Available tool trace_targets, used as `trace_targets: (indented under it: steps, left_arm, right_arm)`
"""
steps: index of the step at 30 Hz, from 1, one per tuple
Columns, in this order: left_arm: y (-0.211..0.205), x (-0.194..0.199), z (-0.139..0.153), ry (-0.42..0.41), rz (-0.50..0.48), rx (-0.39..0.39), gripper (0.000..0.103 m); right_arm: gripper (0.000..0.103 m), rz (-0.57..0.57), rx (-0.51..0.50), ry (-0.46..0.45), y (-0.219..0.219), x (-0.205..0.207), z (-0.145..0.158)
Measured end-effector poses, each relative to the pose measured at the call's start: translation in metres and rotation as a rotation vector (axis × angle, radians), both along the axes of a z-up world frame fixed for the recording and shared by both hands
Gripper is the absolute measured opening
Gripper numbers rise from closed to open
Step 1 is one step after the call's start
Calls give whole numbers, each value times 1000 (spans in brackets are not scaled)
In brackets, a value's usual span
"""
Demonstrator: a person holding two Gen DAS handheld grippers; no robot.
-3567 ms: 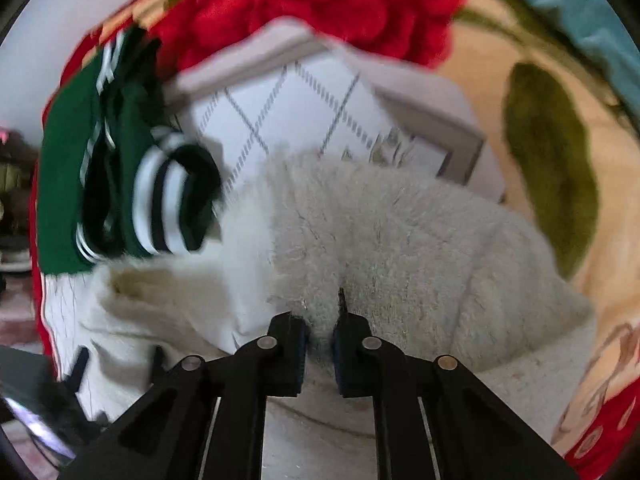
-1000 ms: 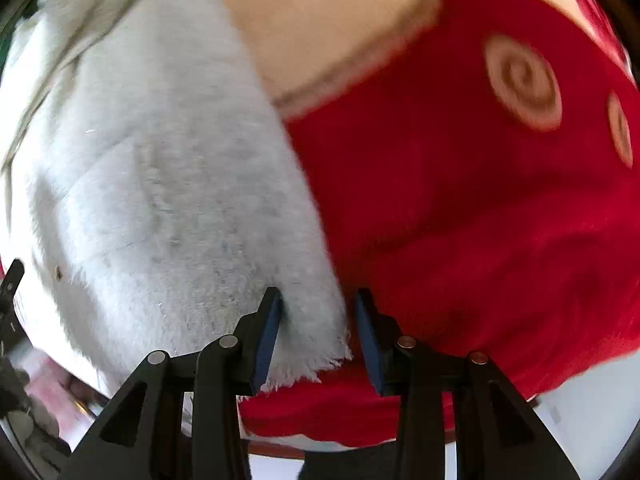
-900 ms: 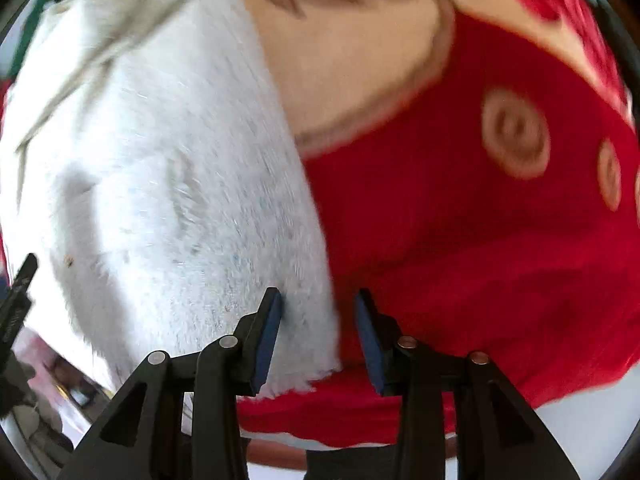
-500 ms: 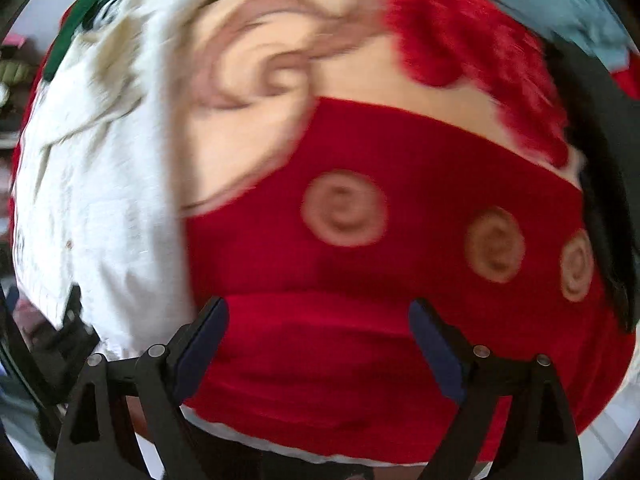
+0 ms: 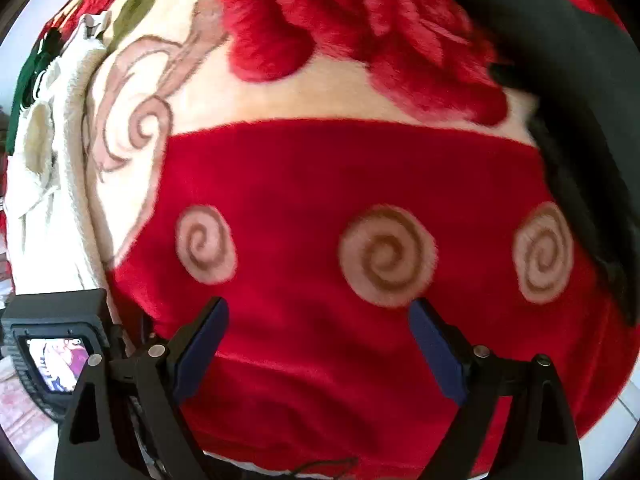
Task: Fold large clothes
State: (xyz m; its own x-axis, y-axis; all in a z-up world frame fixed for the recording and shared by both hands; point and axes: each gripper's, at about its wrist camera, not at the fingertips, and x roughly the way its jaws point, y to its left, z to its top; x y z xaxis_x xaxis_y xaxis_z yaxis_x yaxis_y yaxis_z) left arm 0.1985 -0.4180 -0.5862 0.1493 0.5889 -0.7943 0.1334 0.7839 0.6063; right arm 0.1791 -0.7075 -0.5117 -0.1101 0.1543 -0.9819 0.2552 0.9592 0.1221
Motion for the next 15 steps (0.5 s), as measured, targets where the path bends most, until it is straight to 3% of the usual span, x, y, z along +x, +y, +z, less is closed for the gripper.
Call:
trace_targets:
  steps: [4,6,7,8,9,10,13,15]
  left_arm:
    - [26,8,14,-39,61,-61,99]
    - [47,12,27,-73,107,-84,68]
    - [61,14,34,-85,138,-112,38]
    - [69,16,40,-94,152,-141,28]
    - [78,17,47,-100,165,-171,24]
    - [87,19,55,-109,172,-203,12]
    - [99,20,81,-157,171,-232,8]
    - [104,17,97,-195,175,-252,7]
  right_arm:
    - [93,-4,64,-8,25,28,-21]
    - [93,-3,117,-11,43,46,-27]
    - [93,-3,151,-14,51,58,-31]
    - [93,-2,177,-17,58,66,-34]
    - [93,1,207,-20,62,74,-35]
    - [93,-2,246,-25,72,85,-38]
    - [93,-28,425,-49,99,114,-47]
    - [93,-56,612,-89,123,140,-48]
